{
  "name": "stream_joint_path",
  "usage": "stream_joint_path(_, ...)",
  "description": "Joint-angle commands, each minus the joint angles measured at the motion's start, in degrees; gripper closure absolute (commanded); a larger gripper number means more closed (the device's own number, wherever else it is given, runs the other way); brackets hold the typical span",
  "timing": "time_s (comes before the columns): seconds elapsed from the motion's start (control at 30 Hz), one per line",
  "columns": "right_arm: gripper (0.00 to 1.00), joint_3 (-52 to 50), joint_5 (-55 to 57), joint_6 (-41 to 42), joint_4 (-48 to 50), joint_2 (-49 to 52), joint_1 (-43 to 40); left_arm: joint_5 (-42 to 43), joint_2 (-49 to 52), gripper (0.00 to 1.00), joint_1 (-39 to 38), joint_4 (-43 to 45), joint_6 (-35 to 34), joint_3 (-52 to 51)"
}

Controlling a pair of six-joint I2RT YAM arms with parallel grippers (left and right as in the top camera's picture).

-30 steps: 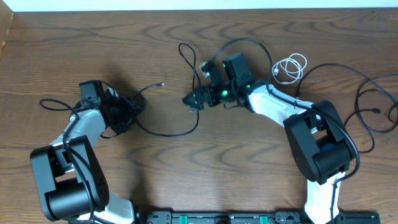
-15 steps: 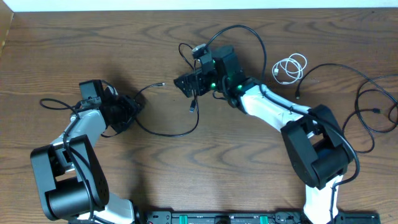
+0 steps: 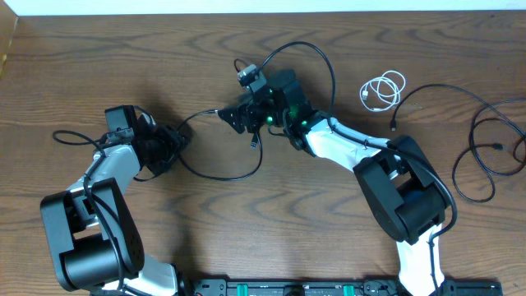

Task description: Untangle cables

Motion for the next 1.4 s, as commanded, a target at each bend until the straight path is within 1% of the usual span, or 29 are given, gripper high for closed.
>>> stream_joint_path(0.0,0.77,0.52,-14.8,0.44,2.75,0.2,0.35,-0.76,1.38,0.44,-0.09,-0.26,-0.15,-0.76)
stream_joint_path(0.03,0.91,0.52,-16.31,0.46,3.04,0.2,0.46,-0.76,1.38,0.44,-0.09,-0.22,-0.15,-0.76)
stream_joint_path(0.07,0.99,0.5,-17.14,0.35,2.45,0.22,0.85,-0.76,1.38,0.43,-0.09,-0.07,-0.13,-0.76)
stream_joint_path(0.2,0.99,0.5,-17.09,-5.14,-1.88,0.22,2.91,-0.76,1.38,0.44,-0.09,0.31,-0.13,-0.76)
stream_joint_path(0.27,0.94,0.5,-17.07,-8.33,-4.31,0.22,4.09,-0.76,1.38,0.44,-0.09,0.31,-0.13,-0.76)
stream_joint_path(0.33,0.83,0.5,-16.94,-10.84,-6.34,0.22,5.16,-0.76,1.38,0.43,-0.09,0.31,-0.13,-0.76)
stream_joint_path(0.37,0.81,0.5,-16.61,-11.61,-7.17,0.22,5.66,-0.76,1.38,0.44,-0.09,0.31,-0.13,-0.76)
stream_joint_path(0.6,0.8,0.48,-7.02,-12.31,-11.3,0.22,10.01,-0.76,1.38,0.43,-0.09,0.31,-0.11,-0.76)
stream_joint_path(0.8,0.68,0.48,2.4,-12.57,-12.59,0.37,13.66,-0.76,1.38,0.43,0.37,0.76,-0.11,-0.7)
stream_joint_path(0.93,0.7,0.48,3.8,-15.67,-12.59,0.39,15.96,-0.09,1.36,0.43,3.13,-0.09,-0.11,-0.52)
stream_joint_path(1.0,0.68,0.48,6.23,-15.67,-12.59,0.39,16.83,-0.11,1.36,0.43,5.07,-1.22,-0.13,-0.52)
stream_joint_path(1.1,0.49,0.48,9.81,-16.35,-12.61,0.42,18.05,-0.11,1.36,0.43,8.46,-3.04,-0.15,-0.52)
stream_joint_path(1.13,0.46,0.48,10.23,-17.66,-12.61,0.5,18.56,-0.11,1.36,0.43,9.55,-3.63,-0.15,-0.55)
stream_joint_path(1.23,0.41,0.48,10.29,-19.63,-12.83,0.76,19.98,-0.13,1.38,0.43,11.43,-4.37,-0.15,-0.57)
stream_joint_path(1.37,0.33,0.48,14.29,-20.46,-13.22,1.05,22.12,-0.2,1.38,0.43,11.67,-4.44,-0.15,-0.59)
